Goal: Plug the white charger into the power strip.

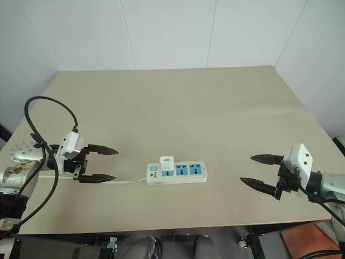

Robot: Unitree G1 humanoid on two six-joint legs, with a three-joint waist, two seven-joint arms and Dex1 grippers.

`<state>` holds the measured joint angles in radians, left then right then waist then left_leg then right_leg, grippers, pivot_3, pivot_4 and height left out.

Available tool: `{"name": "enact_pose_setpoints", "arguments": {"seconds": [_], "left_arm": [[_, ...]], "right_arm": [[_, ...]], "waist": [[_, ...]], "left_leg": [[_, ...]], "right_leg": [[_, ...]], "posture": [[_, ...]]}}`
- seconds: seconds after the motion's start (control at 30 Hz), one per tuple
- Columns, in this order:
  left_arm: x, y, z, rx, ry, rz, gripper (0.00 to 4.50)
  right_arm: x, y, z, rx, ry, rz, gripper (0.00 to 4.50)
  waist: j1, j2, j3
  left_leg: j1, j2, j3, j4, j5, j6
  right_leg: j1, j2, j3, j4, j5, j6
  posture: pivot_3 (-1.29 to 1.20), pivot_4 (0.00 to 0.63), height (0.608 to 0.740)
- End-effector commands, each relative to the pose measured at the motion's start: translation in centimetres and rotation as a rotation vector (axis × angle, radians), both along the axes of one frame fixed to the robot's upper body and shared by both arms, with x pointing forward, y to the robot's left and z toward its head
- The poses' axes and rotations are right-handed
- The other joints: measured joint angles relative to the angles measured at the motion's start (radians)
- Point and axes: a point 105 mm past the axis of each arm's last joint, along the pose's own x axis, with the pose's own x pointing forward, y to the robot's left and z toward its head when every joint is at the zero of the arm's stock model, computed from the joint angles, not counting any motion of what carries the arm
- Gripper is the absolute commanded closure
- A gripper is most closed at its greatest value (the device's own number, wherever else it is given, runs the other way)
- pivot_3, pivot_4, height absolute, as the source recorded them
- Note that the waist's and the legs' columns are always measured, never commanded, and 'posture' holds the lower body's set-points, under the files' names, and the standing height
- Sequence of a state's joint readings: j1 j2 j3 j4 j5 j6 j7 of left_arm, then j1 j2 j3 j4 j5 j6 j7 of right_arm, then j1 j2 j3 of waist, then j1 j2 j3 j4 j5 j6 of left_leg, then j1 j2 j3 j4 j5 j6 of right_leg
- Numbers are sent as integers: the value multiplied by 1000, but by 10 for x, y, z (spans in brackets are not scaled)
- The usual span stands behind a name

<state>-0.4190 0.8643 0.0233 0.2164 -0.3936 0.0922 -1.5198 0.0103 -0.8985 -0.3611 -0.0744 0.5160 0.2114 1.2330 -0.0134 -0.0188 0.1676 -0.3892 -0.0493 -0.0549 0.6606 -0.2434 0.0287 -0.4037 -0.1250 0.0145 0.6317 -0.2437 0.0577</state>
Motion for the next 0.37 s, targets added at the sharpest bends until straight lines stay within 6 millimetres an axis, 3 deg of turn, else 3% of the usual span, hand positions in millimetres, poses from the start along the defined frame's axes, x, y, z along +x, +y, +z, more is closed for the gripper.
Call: {"name": "enact_pose_setpoints", "arguments": {"seconds": [0.03,0.37], "left_arm": [[0,3,10,-11,-27,16,28],[0,2,9,-9,-16,25,28]], "right_arm": [[3,4,12,-13,-28,17,0],[1,8,6,-8,-12,28,0]], "waist": [[0,0,0],[2,0,0]], "left_leg": [[0,0,0,0,0,0],[0,0,0,0,0,0]], "right_leg": [[0,0,0,0,0,0],[0,0,0,0,0,0]], "posture": [[0,150,740],[0,150,740]]}}
